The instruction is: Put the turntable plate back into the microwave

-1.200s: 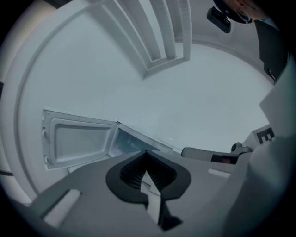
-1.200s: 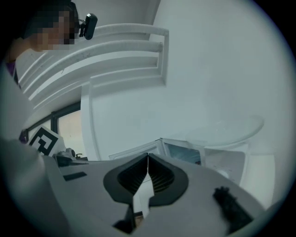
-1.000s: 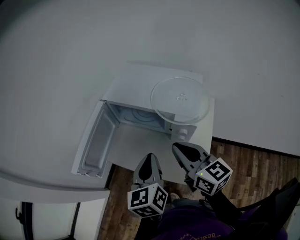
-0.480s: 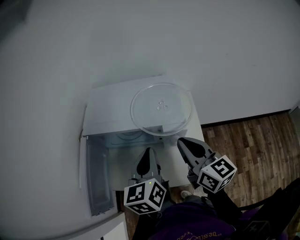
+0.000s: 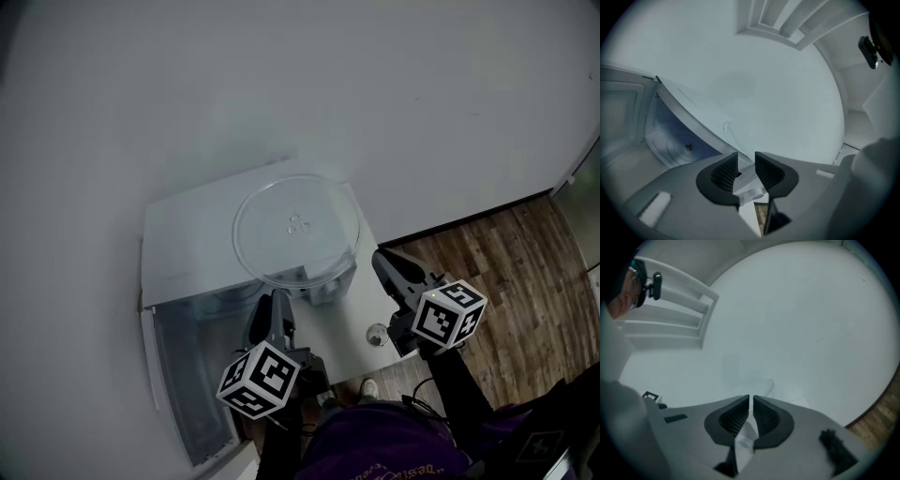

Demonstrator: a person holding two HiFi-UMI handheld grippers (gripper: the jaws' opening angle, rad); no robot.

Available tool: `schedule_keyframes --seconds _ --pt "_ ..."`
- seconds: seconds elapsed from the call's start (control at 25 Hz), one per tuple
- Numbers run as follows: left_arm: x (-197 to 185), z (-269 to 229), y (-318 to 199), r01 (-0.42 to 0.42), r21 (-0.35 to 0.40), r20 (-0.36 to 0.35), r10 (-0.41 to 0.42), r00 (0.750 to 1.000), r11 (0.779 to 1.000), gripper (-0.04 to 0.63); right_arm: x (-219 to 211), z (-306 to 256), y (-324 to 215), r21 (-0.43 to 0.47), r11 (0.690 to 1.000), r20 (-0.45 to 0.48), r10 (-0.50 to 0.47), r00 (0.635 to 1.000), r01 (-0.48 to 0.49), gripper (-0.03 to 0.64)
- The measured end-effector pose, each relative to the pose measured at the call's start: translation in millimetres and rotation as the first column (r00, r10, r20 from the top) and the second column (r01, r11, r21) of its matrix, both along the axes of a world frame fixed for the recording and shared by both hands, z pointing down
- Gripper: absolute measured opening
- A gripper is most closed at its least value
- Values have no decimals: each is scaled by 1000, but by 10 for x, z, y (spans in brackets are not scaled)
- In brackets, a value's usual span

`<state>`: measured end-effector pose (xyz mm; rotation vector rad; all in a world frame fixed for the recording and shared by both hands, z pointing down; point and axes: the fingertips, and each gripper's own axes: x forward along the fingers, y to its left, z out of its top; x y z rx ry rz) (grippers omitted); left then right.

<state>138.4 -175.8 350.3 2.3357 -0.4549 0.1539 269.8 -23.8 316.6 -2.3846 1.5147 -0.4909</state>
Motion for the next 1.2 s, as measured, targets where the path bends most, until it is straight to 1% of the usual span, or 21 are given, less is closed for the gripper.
schedule_keyframes --seconds 0.04,0.12,0.2,0.28,0.36,0.48,0.6,0.68,0.84,0.96,1.04,1.12,1.2 --pt "18 46 -12 4 -41 -1 -4 1000 999 103 84 40 4 2 1000 41 12 999 -12 13" --pt "67 106 -26 5 -138 -29 -9 1000 990 104 223 127 -29 23 1000 133 6 991 -10 101" --pt "121 129 -62 2 -206 -62 -15 998 979 101 314 232 -123 65 998 244 -35 969 19 119" --pt "152 170 -138 3 -252 -72 -21 997 968 106 384 348 -245 95 995 341 -72 937 42 137" --pt "165 206 -197 -1 -290 -82 -24 996 957 133 431 418 -332 103 993 385 -93 918 57 143" --pt "209 218 -196 -32 -314 -109 -3 994 949 160 449 409 -417 147 987 423 -117 898 60 146" --pt "257 182 -112 -56 -270 -103 29 994 961 162 433 374 -451 175 983 438 -127 890 54 146" --pt "287 159 -61 -61 -266 -101 35 994 962 163 414 346 -464 172 983 432 -133 892 63 144" --pt "357 109 -41 -77 -293 -120 43 992 953 161 417 326 -470 140 988 400 -120 909 69 139" --pt "392 139 -44 -82 -287 -104 54 993 954 161 417 346 -464 139 987 408 -127 904 76 123" --pt "427 186 -45 -89 -280 -81 69 994 956 159 420 359 -465 142 987 416 -128 900 74 110" --pt "475 216 -41 -102 -282 -65 88 994 954 137 415 370 -460 135 988 414 -123 902 73 97" --pt "512 213 -41 -109 -292 -71 92 993 950 119 409 378 -453 131 989 411 -120 904 72 95"
